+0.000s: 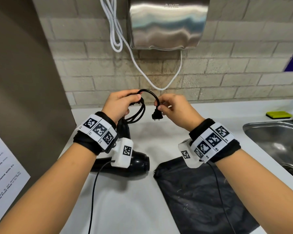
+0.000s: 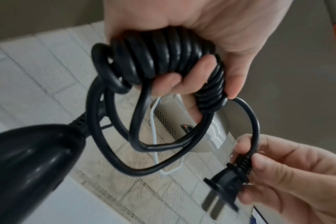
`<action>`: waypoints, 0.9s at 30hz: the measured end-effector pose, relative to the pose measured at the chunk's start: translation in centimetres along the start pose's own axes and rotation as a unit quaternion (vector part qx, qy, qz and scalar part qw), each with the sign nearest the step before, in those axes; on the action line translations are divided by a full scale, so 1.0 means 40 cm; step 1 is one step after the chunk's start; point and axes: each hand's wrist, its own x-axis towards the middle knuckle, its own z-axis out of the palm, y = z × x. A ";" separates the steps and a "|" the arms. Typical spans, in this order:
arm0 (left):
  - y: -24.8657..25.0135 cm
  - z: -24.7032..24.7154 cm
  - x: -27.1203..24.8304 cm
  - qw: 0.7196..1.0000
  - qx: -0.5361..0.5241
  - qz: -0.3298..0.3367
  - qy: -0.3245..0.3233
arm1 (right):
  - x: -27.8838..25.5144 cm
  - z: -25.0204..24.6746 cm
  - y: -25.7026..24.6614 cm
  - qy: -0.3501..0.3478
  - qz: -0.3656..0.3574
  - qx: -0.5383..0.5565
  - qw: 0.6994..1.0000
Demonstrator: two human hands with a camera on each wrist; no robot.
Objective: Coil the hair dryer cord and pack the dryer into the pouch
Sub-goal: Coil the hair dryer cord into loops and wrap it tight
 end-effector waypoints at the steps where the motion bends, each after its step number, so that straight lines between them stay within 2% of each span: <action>1: -0.003 -0.001 0.002 1.000 0.002 -0.001 0.004 | -0.001 0.001 -0.004 -0.008 0.016 0.019 1.000; 5: -0.009 -0.002 0.008 1.000 -0.002 -0.002 0.008 | -0.009 0.014 -0.014 -0.030 0.040 0.120 0.992; 10: -0.004 0.001 0.007 1.000 -0.015 -0.001 -0.007 | -0.016 0.045 -0.039 0.014 0.011 0.229 0.973; 15: 0.009 0.013 -0.001 0.998 -0.050 -0.017 -0.035 | -0.013 0.085 -0.051 0.122 -0.056 0.108 0.985; 18: 0.014 0.020 -0.007 0.995 -0.061 -0.019 -0.071 | -0.009 0.102 -0.046 0.158 -0.101 0.010 0.982; 20: 0.019 0.022 -0.011 0.994 -0.071 -0.025 -0.080 | -0.007 0.108 -0.041 0.182 -0.095 -0.006 0.979; 23: 0.020 0.017 -0.010 0.992 -0.083 -0.039 -0.082 | 0.002 0.087 -0.024 0.222 -0.041 0.046 0.973; 25: 0.020 0.011 -0.010 0.990 -0.084 -0.047 -0.099 | 0.014 0.068 -0.009 0.169 -0.048 0.063 0.982; 27: 0.022 0.010 -0.013 0.987 -0.084 -0.051 -0.128 | 0.023 0.060 0.001 0.047 -0.068 0.095 0.992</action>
